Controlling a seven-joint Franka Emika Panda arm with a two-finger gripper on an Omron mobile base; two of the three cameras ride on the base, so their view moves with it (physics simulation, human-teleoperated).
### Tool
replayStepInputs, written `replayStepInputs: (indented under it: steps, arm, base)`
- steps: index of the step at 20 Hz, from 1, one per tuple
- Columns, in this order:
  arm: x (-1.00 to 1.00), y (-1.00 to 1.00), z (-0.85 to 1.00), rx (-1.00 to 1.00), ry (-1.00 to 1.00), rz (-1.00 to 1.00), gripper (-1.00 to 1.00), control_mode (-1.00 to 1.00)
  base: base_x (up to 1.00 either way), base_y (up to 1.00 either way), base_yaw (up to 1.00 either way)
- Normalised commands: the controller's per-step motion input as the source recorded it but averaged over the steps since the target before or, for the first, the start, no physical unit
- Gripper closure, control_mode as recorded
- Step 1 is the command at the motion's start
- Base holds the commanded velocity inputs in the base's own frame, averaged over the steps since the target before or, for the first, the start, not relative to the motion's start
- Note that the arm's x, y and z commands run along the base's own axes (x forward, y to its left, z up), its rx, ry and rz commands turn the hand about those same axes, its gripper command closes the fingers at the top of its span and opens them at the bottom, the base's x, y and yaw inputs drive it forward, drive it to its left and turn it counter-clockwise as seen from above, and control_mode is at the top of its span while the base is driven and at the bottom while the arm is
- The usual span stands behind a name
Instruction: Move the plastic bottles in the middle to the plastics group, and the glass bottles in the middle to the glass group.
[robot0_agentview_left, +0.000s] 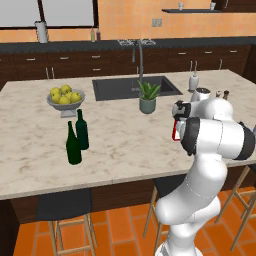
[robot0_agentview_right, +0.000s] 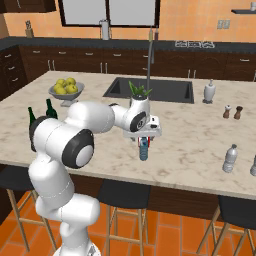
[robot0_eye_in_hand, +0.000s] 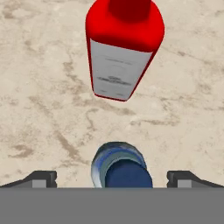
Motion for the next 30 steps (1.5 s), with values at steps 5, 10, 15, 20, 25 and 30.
replayStepInputs:
  steps: [5, 10, 15, 20, 25, 30]
  arm:
    - [0.21, -0.03, -0.27, 0.0, 0.07, 0.0, -1.0, -1.0]
    - [0.06, -0.15, -0.21, 0.0, 0.05, 0.0, -1.0, -1.0]
    - [-0.1, -0.01, -0.33, 0.0, 0.04, 0.0, 1.0, -1.0]
    - [-0.32, -0.05, -0.23, 0.03, 0.02, 0.01, 1.0, -1.0]
    - [-0.64, -0.32, 0.27, 0.07, 0.0, 0.0, 1.0, -1.0]
    - [-0.62, -0.54, 0.43, 0.0, -0.04, -0.01, 1.0, -1.0]
  base:
    - [0.0, 0.0, 0.0]
    - [0.0, 0.0, 0.0]
    - [0.0, 0.0, 0.0]
    - [0.0, 0.0, 0.0]
    - [0.0, 0.0, 0.0]
    - [0.0, 0.0, 0.0]
